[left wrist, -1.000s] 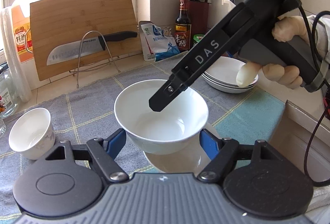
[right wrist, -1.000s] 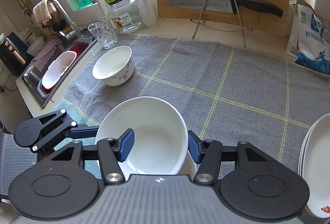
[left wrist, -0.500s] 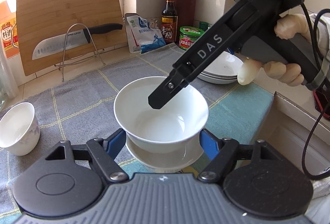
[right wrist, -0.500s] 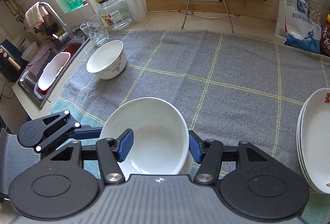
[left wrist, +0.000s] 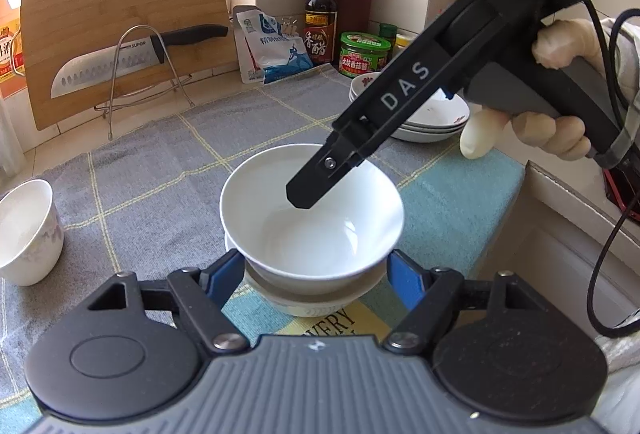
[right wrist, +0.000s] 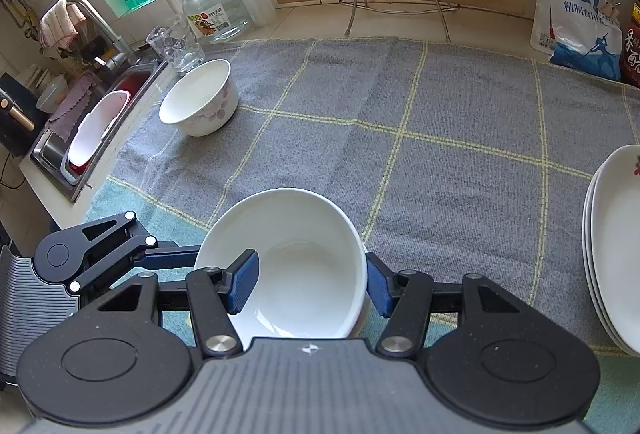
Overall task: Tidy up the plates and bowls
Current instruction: 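Carry the white bowl with the right tool and lower it into the neighbouring bowl, then open the right tool and withdraw it from the stacked bowls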
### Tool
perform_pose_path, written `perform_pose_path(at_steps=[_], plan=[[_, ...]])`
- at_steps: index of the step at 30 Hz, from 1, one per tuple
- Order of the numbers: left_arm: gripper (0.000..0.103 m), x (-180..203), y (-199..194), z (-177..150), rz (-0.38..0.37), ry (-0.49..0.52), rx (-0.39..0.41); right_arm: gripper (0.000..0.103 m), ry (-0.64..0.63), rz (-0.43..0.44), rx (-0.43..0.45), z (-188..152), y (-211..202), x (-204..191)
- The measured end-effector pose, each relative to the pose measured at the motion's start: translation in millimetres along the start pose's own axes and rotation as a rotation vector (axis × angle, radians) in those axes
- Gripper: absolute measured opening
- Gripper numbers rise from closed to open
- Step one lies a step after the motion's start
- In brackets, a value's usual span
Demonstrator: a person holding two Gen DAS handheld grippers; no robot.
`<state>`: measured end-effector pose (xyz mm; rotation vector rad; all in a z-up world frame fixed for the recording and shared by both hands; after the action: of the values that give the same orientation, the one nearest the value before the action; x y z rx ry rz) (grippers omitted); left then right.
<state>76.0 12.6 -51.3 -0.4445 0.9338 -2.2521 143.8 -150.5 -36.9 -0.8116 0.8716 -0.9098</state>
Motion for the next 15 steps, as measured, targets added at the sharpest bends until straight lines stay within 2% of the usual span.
perform_pose_path(at_steps=[13,14,15], plan=[[0.078,0.9,1.5,-1.9,0.001,-0.001,0.0,0.067,-0.006,-0.011,0.013,1.2,-2.0,0.7],[0.08,1.2,1.7,-2.4,-0.001,0.002,-0.001,0.068,-0.005,-0.009,0.014,1.1,-2.2,0.7],[0.089,1.7,1.7,-2.9,0.001,0.007,0.0,0.07,-0.005,-0.005,0.019,0.8,-3.0,0.5]])
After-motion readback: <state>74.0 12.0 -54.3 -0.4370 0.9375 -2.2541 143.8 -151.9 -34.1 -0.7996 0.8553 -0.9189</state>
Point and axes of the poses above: each gripper's, at about its wrist camera, not at the fingertips, and y roughly the way its jaws point, x to its right, z to its top, the point moved 3 cm from there along y, roughly the way its jaws point, and after that the axes turned 5 degrees about -x, right-handed, at the moved point
